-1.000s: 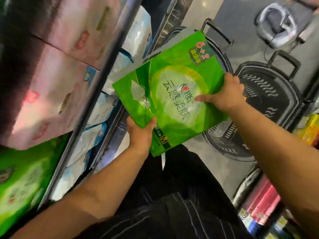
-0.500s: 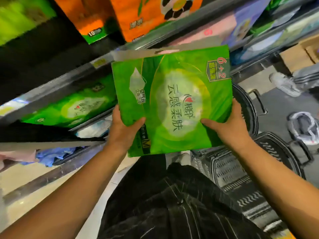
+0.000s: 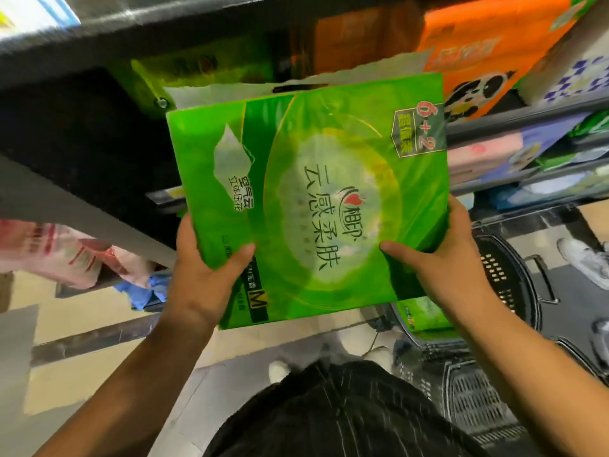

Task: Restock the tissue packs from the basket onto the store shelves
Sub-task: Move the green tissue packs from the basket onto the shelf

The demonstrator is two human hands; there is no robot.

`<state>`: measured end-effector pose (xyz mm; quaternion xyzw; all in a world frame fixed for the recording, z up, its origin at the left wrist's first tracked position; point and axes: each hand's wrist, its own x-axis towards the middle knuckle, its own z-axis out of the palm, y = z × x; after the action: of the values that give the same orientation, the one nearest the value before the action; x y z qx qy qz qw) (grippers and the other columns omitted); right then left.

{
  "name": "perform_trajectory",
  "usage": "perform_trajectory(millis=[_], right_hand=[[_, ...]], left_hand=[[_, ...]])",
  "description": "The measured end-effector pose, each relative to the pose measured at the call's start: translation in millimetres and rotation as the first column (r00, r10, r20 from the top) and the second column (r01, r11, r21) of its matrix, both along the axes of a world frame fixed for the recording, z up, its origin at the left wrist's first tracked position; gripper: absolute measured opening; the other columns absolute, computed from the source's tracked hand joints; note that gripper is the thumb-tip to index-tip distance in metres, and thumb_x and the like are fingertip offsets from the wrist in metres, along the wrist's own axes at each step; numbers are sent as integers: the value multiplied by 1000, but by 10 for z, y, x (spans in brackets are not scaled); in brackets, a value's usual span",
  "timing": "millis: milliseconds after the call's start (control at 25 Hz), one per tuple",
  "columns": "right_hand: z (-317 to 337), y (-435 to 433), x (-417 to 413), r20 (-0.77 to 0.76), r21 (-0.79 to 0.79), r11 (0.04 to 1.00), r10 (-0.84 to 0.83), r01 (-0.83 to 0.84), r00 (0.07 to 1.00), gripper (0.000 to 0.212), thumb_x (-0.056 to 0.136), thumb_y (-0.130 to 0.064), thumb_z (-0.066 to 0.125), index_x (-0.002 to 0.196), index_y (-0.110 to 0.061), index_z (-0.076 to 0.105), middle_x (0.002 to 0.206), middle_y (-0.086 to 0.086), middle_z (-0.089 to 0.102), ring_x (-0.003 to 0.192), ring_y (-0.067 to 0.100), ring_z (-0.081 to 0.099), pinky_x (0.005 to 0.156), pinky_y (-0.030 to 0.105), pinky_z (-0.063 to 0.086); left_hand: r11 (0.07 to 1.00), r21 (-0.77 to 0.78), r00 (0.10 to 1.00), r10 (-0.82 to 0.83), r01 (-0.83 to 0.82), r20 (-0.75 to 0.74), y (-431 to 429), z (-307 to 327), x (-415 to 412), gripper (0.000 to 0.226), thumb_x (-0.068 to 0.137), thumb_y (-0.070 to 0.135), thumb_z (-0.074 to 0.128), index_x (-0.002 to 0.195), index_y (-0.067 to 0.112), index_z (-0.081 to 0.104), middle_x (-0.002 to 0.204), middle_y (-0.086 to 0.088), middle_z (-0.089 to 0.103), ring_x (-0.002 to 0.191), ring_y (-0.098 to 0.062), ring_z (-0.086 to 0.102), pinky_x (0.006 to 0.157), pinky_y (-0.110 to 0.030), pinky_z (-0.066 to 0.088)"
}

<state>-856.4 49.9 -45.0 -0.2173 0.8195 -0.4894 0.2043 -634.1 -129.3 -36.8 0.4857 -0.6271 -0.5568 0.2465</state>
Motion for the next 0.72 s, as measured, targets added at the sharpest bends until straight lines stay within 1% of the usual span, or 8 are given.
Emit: perform_trajectory(millis=[120,200,280,360,400,520,600,720], right_hand=[[223,-289,330,-28,-53,998,25,-27,999,93,67,-20,86,142,-20,33,132,-5,50,122,13,48,103,35,41],[377,-469,497,-43,-95,995,34,-38,999,92,67,-19,86,143,-20,33,133,-4,50,122,14,48,104,35,41],[495,-591,611,-72,-117,992,34,-42,997,92,66,-21,87,141,-22,33,133,-5,51,122,15,49,104,40,42],[587,-625,692,-95,-112,993,37,-47,995,94,64,-23,87,141,-24,34,133,-3,52,121,17,50,103,46,43],[632,-624,740,-108,-112,992,46,-58,993,94,64,-23,88,141,-23,33,133,-3,52,121,18,50,103,47,43],[738,-559,878,-117,-131,989,46,-62,992,93,66,-19,86,142,-23,33,130,-6,51,120,15,49,104,44,42],[831,-521,910,-139,-168,983,47,-71,989,92,66,-19,86,141,-27,33,130,-8,50,121,13,49,105,43,42],[1020,-546,848,-183,-215,971,67,-106,981,92,65,-22,85,141,-25,33,131,-10,51,122,10,49,106,38,42]], left_hand=[[999,-49,998,6,-9,-67,-225,278,349,73,76,25,73,138,37,36,114,24,64,105,3,62,88,-30,50],[994,-109,997,18,-26,-77,-382,424,535,75,79,24,72,141,36,33,117,24,63,103,6,61,87,-27,50],[988,-146,995,40,-53,-95,-475,513,689,79,74,30,74,142,36,34,119,21,62,104,4,62,88,-32,51],[986,-155,995,52,-65,-91,-473,558,785,84,68,38,73,142,39,33,118,24,61,105,3,61,93,-38,50],[985,-155,994,55,-69,-95,-451,579,841,85,66,41,73,141,40,33,117,26,60,105,4,60,95,-39,50],[983,-162,990,70,-90,-126,-377,616,942,79,65,41,72,135,45,35,115,28,60,105,5,59,96,-42,49],[978,-180,984,78,-107,-158,-345,687,961,79,66,40,72,136,44,35,118,26,61,107,4,59,98,-43,49],[966,-223,973,87,-135,-212,-336,837,933,80,67,40,72,138,43,34,123,25,58,110,6,57,99,-39,48]])
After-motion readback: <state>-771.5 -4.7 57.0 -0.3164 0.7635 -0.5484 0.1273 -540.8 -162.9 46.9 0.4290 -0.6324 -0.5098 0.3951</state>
